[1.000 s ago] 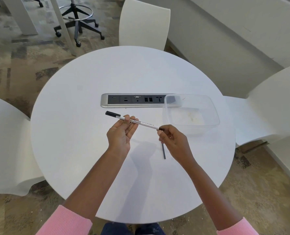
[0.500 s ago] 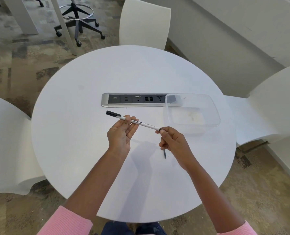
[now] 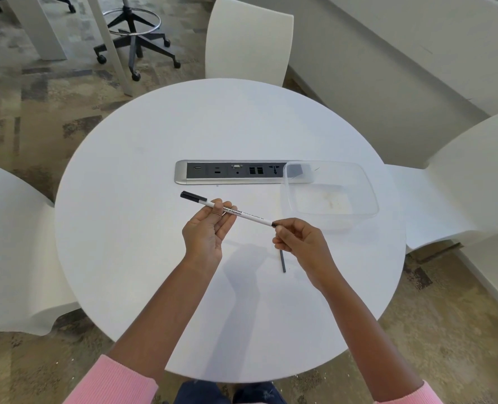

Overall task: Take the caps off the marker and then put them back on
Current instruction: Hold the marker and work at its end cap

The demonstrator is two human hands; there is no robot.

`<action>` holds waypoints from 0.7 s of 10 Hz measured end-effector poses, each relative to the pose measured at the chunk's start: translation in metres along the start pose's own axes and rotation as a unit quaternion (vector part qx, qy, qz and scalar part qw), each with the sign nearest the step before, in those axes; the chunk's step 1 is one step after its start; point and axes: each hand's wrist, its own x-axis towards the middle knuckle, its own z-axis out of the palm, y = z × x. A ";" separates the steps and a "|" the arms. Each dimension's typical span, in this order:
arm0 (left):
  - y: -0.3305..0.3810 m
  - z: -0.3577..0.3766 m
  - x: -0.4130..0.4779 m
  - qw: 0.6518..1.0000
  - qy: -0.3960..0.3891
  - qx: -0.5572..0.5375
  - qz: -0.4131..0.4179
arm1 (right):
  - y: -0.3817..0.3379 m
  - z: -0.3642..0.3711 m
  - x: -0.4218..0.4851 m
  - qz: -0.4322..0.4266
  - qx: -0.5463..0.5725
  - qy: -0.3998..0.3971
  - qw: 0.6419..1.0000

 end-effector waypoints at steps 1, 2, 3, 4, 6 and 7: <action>0.000 0.000 0.000 1.000 0.000 -0.003 -0.002 | -0.002 0.000 -0.002 0.017 0.051 0.001 0.999; -0.001 0.001 0.000 1.000 -0.002 -0.002 -0.002 | -0.006 0.003 -0.003 0.051 0.120 0.007 0.991; -0.001 0.001 0.000 1.000 -0.003 0.001 -0.003 | -0.007 0.005 -0.001 0.051 0.123 0.023 0.991; 0.000 0.001 -0.001 1.000 -0.004 0.001 -0.002 | -0.008 0.004 0.001 0.038 0.110 0.023 0.993; 0.000 0.001 -0.002 1.000 -0.003 0.005 -0.006 | -0.009 0.002 0.001 0.070 0.150 0.015 0.986; 0.000 0.002 -0.002 1.000 -0.004 0.007 -0.006 | -0.008 0.005 0.002 0.099 0.139 0.011 0.985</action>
